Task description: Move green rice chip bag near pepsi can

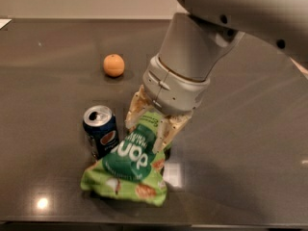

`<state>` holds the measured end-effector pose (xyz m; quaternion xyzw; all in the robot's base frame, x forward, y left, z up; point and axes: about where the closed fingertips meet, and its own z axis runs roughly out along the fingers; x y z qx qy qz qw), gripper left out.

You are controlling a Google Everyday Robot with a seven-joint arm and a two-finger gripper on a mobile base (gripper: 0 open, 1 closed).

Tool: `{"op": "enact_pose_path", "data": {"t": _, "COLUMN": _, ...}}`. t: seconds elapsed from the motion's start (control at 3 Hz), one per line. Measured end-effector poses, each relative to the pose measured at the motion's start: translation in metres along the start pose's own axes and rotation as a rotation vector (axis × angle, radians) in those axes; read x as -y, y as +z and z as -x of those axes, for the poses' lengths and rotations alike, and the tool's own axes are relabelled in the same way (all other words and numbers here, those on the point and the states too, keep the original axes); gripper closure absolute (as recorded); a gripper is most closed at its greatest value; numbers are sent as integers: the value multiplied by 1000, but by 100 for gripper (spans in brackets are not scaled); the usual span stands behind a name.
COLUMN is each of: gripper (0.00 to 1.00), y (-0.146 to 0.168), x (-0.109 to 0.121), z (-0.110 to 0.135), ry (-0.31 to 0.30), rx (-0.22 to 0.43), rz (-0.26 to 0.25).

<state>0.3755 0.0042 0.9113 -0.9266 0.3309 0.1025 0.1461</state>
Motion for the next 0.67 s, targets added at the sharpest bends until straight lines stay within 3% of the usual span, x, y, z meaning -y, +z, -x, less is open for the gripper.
{"op": "enact_pose_path", "data": {"t": 0.33, "gripper": 0, "y": -1, "x": 2, "z": 1, "ry": -2, "rx": -3, "rz": -6}}
{"op": "enact_pose_path", "data": {"t": 0.67, "gripper": 0, "y": -1, "x": 2, "z": 1, "ry": -2, "rx": -3, "rz": -6}}
